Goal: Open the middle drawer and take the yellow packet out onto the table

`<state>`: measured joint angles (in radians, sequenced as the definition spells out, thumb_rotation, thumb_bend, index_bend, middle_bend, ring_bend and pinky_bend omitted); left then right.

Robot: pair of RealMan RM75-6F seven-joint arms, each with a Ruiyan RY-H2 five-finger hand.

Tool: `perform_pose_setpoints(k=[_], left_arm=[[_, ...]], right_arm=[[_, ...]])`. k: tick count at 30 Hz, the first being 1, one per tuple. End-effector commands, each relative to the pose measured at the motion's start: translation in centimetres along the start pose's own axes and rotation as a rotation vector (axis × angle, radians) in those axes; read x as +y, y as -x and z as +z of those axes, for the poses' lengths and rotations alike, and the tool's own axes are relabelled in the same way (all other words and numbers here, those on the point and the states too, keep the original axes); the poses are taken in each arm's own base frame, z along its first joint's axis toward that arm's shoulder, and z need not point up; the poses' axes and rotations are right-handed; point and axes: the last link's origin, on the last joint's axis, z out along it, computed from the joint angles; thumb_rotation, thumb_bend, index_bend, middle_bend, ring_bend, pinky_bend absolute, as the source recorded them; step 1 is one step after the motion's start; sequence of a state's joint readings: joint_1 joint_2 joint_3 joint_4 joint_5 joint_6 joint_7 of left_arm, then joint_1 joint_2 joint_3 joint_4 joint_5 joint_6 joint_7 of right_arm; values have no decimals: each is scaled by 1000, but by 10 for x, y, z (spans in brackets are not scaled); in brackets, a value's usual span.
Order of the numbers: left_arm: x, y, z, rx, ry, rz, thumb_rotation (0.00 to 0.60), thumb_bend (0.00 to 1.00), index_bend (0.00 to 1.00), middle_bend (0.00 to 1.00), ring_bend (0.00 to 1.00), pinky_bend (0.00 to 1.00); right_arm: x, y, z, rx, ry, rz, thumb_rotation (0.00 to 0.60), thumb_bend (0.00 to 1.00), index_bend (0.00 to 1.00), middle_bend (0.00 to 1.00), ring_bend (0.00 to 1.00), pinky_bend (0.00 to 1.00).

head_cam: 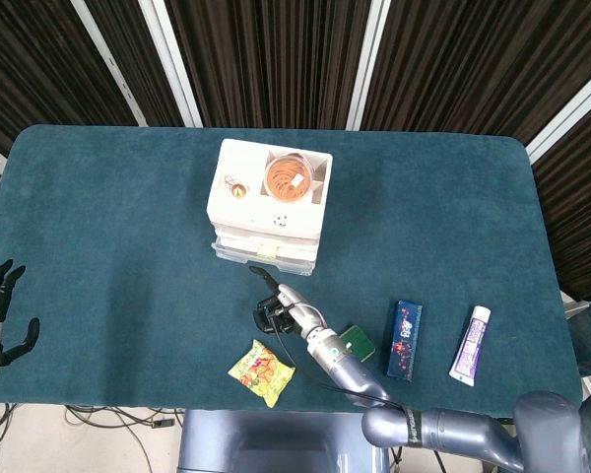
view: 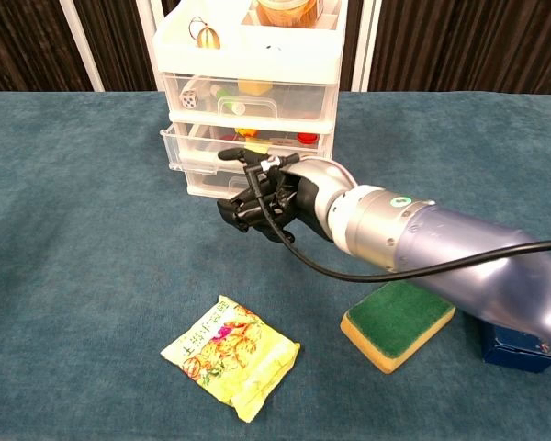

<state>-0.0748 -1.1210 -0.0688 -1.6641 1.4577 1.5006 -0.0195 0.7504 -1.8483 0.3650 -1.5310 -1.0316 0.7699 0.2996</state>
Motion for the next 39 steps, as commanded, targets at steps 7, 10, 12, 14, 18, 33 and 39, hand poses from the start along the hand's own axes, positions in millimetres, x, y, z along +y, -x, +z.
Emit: perform_pose_setpoints(k=[7, 10, 12, 14, 18, 33, 39], left_arm=[[0, 0, 0, 0, -1, -2, 600, 438, 60, 5, 0, 0], [0, 0, 0, -2, 0, -3, 600, 438, 60, 5, 0, 0], [0, 0, 0, -3, -1, -2, 600, 438, 60, 5, 0, 0], [0, 0, 0, -3, -2, -3, 600, 438, 60, 5, 0, 0], [0, 0, 0, -3, -3, -3, 600, 438, 60, 5, 0, 0], [0, 0, -1, -8, -3, -3, 600, 438, 61, 5, 0, 0], [0, 0, 0, -9, -3, -3, 600, 438, 61, 5, 0, 0]], right_arm=[[-22, -15, -15, 16, -24, -101, 600, 588, 20, 772, 904, 920], [-27, -19, -13, 29, -21, -133, 600, 588, 20, 778, 910, 925], [-29, -22, -12, 45, -14, -162, 600, 588, 20, 784, 916, 932], [-28, -23, -10, 63, 1, -190, 600, 587, 19, 787, 919, 935], [-27, -24, -6, 107, 53, -279, 600, 588, 19, 789, 922, 937], [-31, -19, 2, 134, 172, -361, 600, 587, 19, 793, 926, 942], [-33, -18, 5, 132, 189, -365, 600, 588, 19, 795, 928, 944]])
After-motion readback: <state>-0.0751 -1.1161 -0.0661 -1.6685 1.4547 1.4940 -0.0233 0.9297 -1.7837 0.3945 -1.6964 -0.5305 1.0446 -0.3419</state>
